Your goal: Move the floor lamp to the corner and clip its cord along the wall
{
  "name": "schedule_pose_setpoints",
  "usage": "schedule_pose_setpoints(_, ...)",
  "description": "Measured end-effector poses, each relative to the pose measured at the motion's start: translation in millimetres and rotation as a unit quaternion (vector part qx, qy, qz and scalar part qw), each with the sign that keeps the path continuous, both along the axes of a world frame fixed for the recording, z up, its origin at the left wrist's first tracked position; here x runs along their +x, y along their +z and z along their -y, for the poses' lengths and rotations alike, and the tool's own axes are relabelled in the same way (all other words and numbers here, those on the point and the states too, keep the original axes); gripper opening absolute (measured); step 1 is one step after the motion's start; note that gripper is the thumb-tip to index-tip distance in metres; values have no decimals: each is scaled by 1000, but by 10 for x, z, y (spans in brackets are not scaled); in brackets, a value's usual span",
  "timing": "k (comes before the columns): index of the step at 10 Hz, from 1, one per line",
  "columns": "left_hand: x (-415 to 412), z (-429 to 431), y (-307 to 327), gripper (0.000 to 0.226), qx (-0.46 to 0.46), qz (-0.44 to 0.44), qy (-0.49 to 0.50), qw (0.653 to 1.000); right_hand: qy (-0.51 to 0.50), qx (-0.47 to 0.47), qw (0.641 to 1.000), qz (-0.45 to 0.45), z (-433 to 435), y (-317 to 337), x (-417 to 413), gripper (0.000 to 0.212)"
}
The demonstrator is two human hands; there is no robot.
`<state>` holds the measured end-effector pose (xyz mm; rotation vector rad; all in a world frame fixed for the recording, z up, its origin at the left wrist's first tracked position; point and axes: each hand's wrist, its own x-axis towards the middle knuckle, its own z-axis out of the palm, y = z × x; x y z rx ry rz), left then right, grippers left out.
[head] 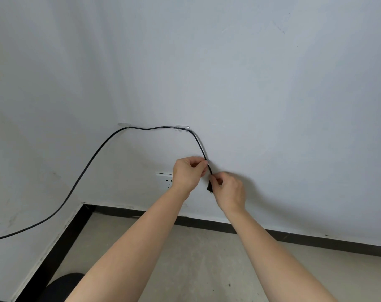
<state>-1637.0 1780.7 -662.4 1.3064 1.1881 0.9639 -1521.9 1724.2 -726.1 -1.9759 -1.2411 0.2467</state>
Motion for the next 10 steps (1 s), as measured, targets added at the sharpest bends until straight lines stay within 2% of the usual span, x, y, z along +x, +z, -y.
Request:
schedule_pose_setpoints(2, 17, -47, 112, 15, 73, -105, 7, 992, -19, 36, 986, -161, -105, -46, -271, 21)
schedule_pose_setpoints(3, 5, -48, 121, 10, 79, -122, 1, 989, -6, 59, 980, -193, -137, -11, -383, 17)
schedule_pose_setpoints(5, -43, -100, 147, 6, 67, -123, -19, 990, 42, 47, 991, -117, -125, 6, -290, 22)
schedule_pose_setpoints(6, -52, -101, 157, 8, 81, -132, -30, 987, 87, 22, 993, -78, -88, 52, -145, 18)
schedule_pose_setpoints(7, -128, -42, 133, 9, 132, -182, -55, 973, 134, -62, 986, -77, -23, 101, -23, 8)
schedule_pose_setpoints(8, -388, 36, -85, 27, 247, -323, -72, 911, 167, -133, 977, 4, 94, 87, 132, 30)
schedule_pose_setpoints(9, -613, 86, -303, 46, 281, -476, -107, 827, 174, -177, 967, 55, 203, 131, 251, 34)
schedule_pose_setpoints(10, -691, 97, -482, 62, 250, -570, -155, 768, 164, -178, 966, 90, 195, 352, 323, 35)
